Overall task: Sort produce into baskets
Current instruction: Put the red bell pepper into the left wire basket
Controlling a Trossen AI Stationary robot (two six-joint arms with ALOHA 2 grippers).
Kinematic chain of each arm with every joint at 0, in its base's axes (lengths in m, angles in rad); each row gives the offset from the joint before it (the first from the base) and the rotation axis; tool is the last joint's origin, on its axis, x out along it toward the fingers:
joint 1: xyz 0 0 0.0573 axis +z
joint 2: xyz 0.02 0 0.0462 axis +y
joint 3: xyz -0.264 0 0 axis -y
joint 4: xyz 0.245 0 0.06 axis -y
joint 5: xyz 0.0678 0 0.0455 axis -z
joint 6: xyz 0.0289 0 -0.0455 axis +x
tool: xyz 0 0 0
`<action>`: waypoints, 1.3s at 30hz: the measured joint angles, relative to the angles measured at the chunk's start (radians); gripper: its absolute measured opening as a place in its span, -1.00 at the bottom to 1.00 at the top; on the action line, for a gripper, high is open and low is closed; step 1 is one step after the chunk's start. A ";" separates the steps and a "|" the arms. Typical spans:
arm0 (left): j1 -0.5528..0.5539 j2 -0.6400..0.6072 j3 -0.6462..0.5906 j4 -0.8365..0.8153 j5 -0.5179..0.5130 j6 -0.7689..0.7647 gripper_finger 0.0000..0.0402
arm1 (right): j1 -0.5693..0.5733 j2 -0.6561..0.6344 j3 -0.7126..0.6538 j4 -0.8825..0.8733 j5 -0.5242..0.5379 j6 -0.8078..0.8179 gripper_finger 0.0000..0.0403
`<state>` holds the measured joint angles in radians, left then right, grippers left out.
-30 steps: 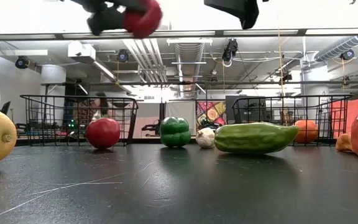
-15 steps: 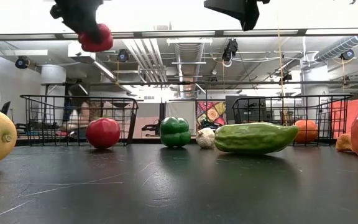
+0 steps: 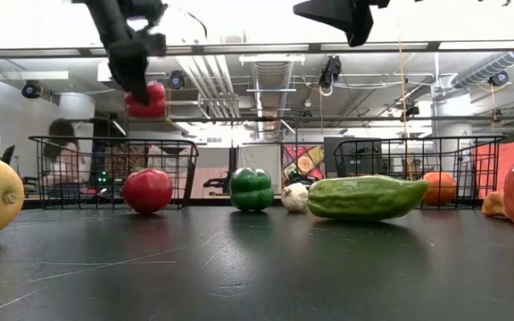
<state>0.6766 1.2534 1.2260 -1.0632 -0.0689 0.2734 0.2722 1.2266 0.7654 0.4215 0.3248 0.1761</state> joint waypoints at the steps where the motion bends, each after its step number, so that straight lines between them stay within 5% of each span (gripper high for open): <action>1: 0.014 0.022 0.003 -0.003 0.000 0.031 0.17 | 0.000 0.000 0.000 -0.005 0.000 0.000 0.51; 14: 0.069 0.267 0.042 -0.001 0.000 0.213 0.18 | 0.000 0.000 0.000 -0.025 0.000 -0.001 0.51; 39: 0.150 0.428 0.036 0.078 0.008 0.254 0.19 | 0.000 0.000 0.000 -0.029 -0.001 -0.003 0.52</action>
<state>0.8268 1.6813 1.2621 -0.9856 -0.0605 0.5271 0.2726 1.2266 0.7654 0.3927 0.3237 0.1734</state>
